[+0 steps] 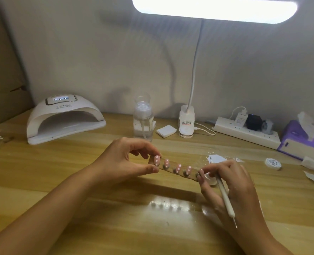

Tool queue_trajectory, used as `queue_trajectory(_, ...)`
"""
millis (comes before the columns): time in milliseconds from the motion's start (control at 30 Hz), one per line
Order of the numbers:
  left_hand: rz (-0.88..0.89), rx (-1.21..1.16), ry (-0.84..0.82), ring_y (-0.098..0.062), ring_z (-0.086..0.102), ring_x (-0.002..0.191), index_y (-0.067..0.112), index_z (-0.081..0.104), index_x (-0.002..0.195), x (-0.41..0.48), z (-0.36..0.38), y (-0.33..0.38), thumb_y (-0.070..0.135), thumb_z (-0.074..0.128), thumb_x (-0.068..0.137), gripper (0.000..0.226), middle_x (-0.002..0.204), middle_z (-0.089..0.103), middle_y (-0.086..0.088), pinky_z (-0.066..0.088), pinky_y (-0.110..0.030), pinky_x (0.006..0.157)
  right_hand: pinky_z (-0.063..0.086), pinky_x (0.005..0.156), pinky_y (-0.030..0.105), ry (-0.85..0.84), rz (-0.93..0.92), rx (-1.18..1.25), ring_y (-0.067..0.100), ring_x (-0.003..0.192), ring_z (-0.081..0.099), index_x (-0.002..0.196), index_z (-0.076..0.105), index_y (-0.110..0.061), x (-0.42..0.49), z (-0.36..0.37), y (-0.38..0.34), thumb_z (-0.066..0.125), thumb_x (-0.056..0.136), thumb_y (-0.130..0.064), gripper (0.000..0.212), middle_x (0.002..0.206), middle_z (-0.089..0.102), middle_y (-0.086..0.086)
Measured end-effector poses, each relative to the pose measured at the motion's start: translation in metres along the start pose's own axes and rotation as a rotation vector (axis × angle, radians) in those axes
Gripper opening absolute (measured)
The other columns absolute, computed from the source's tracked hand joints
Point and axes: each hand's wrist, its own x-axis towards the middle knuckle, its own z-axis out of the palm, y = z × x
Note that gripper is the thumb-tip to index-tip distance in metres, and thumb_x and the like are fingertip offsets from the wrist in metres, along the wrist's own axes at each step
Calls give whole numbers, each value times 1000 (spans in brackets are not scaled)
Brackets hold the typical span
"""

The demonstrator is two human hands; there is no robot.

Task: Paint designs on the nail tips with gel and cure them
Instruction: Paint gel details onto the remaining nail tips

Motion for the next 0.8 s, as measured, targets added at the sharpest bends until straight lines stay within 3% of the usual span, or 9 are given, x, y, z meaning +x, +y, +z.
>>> queue_trajectory(200,-21,-13,-14,-3,63,97,38,73,99,-1,3,-6,33,82,75,26,97,72,20,47,-18,83,39,69,40,16,-16,-50,16,79,54,85,69,-31,-2,2,2,59,83,-47,19,82,56,-11)
queue_trajectory(333,-87,12,42,4,61,93,38,74,94,-2,-1,-19,31,83,73,24,94,71,22,42,-9,77,36,71,35,28,-17,-44,14,81,54,86,69,-33,-2,2,4,60,83,-46,16,83,56,-12)
queue_trajectory(433,-169,55,50,1,61,91,36,73,94,-4,-7,-33,31,83,75,22,91,69,23,50,-24,84,38,71,39,29,-29,-35,12,82,54,86,69,-33,-3,2,3,65,83,-43,12,83,56,-13)
queue_trajectory(500,-241,66,60,-6,64,94,32,72,97,-6,-12,-41,30,81,78,22,94,70,14,53,-36,89,40,71,42,22,-40,-43,12,82,54,86,70,-32,-4,2,2,72,81,-37,8,84,56,-13)
queue_trajectory(667,-269,233,145,-9,61,98,26,68,102,-9,-9,-49,27,74,84,19,98,67,11,50,-29,88,38,73,40,-8,-24,-27,7,87,57,87,69,-33,-6,0,1,75,83,-34,7,86,58,-13)
queue_trajectory(800,-263,373,127,-14,57,99,23,65,106,-7,-5,-43,27,72,84,23,101,63,8,47,-34,87,37,74,38,-32,3,11,2,89,55,87,63,-41,-6,-3,-1,67,82,-43,7,87,60,-12)
